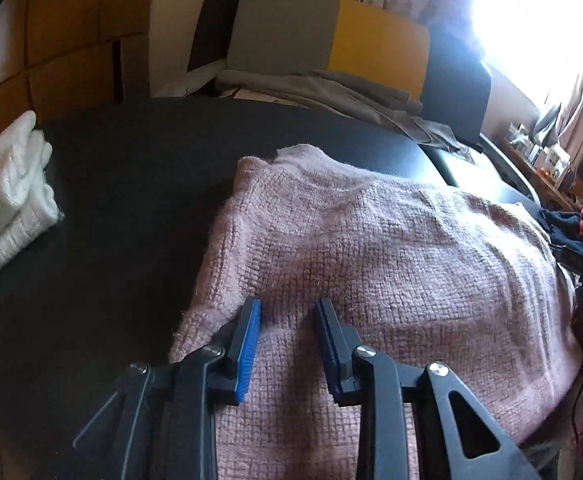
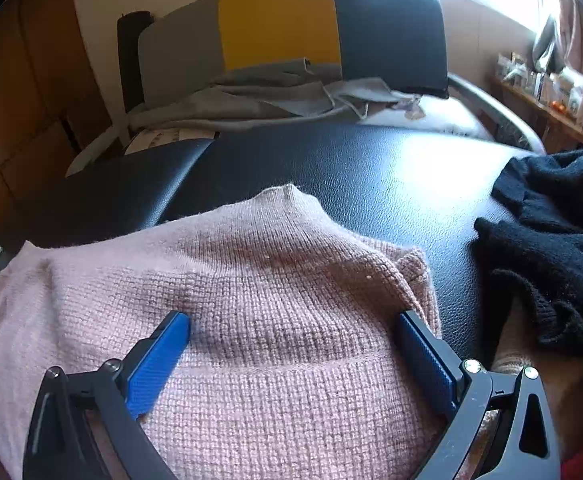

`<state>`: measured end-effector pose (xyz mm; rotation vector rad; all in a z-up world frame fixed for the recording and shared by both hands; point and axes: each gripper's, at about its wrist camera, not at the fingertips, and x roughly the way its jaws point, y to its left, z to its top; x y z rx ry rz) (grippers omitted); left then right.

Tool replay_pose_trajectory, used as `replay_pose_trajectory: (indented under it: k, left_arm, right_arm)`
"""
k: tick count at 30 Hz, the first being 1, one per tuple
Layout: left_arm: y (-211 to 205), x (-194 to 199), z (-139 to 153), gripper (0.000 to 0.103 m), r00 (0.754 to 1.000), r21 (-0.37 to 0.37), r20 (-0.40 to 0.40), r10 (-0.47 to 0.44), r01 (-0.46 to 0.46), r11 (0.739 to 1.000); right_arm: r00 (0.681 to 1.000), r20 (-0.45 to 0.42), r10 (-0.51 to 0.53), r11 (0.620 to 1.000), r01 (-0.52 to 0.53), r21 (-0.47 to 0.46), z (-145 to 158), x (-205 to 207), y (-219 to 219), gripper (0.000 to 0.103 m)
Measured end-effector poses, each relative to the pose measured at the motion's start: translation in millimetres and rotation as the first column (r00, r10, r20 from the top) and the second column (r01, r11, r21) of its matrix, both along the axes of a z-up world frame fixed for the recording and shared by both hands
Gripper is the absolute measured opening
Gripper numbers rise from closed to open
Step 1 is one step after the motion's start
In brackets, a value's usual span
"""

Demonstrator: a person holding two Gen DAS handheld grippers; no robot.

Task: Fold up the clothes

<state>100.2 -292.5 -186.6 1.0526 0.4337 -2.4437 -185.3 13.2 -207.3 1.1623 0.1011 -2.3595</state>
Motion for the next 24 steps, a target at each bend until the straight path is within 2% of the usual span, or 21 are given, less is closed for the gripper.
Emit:
replay_pose_trajectory:
  k: [3,5,8,9,11,14,15,16,18,22,24]
  left_arm:
    - [18.3,12.1,27.5,0.029,0.994,-0.057,-0.082,-0.066,0.062,0.996]
    - [28.0,13.9,36.1,0.029,0.986,-0.057,-0.115,-0.118,0.112,0.992]
    - [42.1,9.8,28.6,0.029,0.979,-0.056,-0.09,-0.181,0.177,0.983]
    - [45.3,8.6,23.1,0.029,0.979,-0.056,-0.069,-0.191,0.188,0.981]
    - [47.2,5.7,12.9,0.029,0.98,-0.04,-0.033,-0.194,0.193,0.98]
    - [46.2,13.0,-1.5,0.029,0.983,-0.022,0.01,-0.182,0.182,0.983]
    - [44.2,15.2,-9.7,0.03,0.984,-0.014,0.033,-0.178,0.178,0.984]
    - [43.1,19.2,-12.1,0.031,0.984,-0.008,0.023,-0.177,0.177,0.984]
    - [42.5,23.0,-12.5,0.031,0.984,0.002,0.024,-0.176,0.176,0.984]
    - [45.7,27.2,-12.3,0.031,0.986,-0.008,0.03,-0.163,0.163,0.987]
    - [44.5,28.4,-8.7,0.031,0.986,0.01,0.025,-0.167,0.167,0.986]
  right_arm:
    - [0.998,0.037,0.054,0.994,-0.05,-0.1,17.7,17.5,12.1,0.103]
    - [0.994,0.036,0.101,0.978,-0.092,-0.187,31.7,37.8,22.2,0.103]
    - [0.982,0.04,0.187,0.942,-0.167,-0.292,47.6,68.8,33.6,0.103]
    - [0.973,0.052,0.224,0.94,-0.202,-0.275,45.3,82.9,33.5,0.103]
    - [0.971,0.058,0.233,0.956,-0.217,-0.196,36.5,101.8,36.1,0.103]
    - [0.986,0.09,0.143,0.983,-0.131,-0.131,15.5,116.9,57.7,0.103]
    - [0.987,0.1,0.122,0.984,-0.107,-0.142,8.1,121.7,65.0,0.103]
    - [0.988,0.109,0.106,0.983,-0.088,-0.159,0.6,127.0,72.0,0.103]
    - [0.992,0.06,0.107,0.984,-0.097,-0.147,-2.7,143.4,73.1,0.103]
    - [0.989,-0.008,0.148,0.989,-0.148,0.006,-7.3,171.0,58.2,0.103]
    - [0.989,-0.013,0.147,0.989,-0.147,0.001,-7.2,171.5,59.3,0.103]
